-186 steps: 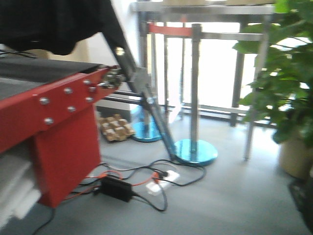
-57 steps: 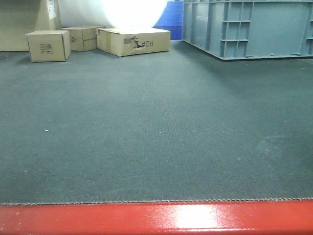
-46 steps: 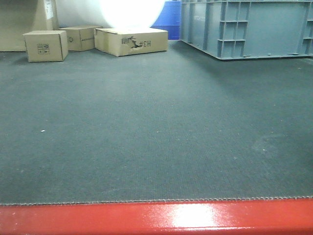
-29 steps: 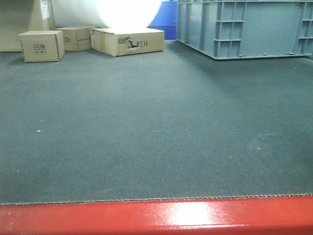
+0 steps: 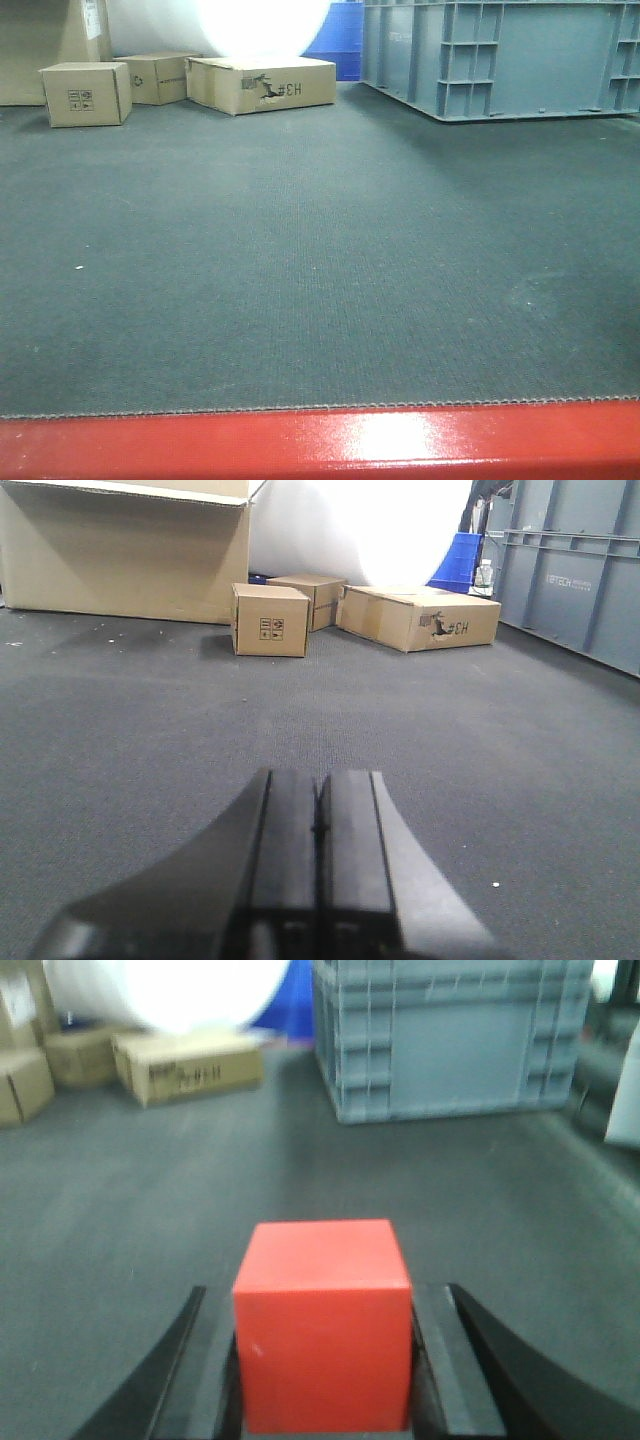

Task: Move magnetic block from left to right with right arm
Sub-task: 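Stop the base facing the second table, cube still in right gripper, then lower the red cube with the right gripper onto the table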

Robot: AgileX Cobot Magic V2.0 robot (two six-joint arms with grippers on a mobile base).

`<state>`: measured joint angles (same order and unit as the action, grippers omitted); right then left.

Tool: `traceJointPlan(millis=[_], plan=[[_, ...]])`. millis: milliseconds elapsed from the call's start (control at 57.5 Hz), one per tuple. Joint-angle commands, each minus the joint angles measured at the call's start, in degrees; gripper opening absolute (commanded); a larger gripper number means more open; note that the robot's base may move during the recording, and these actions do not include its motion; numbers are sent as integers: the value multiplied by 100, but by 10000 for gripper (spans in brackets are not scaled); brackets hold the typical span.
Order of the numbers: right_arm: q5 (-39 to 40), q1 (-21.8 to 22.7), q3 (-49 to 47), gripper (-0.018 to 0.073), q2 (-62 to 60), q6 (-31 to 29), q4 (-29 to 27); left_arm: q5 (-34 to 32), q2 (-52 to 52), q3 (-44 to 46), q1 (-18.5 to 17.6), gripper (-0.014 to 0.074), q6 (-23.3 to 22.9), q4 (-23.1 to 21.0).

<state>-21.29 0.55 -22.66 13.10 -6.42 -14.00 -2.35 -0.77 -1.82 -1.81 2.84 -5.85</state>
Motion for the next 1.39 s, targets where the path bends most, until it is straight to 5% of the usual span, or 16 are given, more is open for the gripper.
traceJointPlan(millis=[0, 365, 626, 939, 1374], plan=[[223, 16, -432, 326, 584, 4, -119, -523, -56, -44, -16, -126, 14, -40], [-455, -462, -1523, 326, 3140, 250, -197, -523, -56, -44, -16, -126, 14, -40], [-746, -1737, -2445, 326, 4900, 1741, 375, -523, -56, -44, -16, -126, 14, -40], [-2081, -3017, -4081, 326, 6983, 4043, 1564, -523, -56, -44, -16, -126, 14, -40], [-3550, -3952, -6636, 328, 9281, 4434, 1617, -523, -56, -44, -16, -126, 14, -40]])
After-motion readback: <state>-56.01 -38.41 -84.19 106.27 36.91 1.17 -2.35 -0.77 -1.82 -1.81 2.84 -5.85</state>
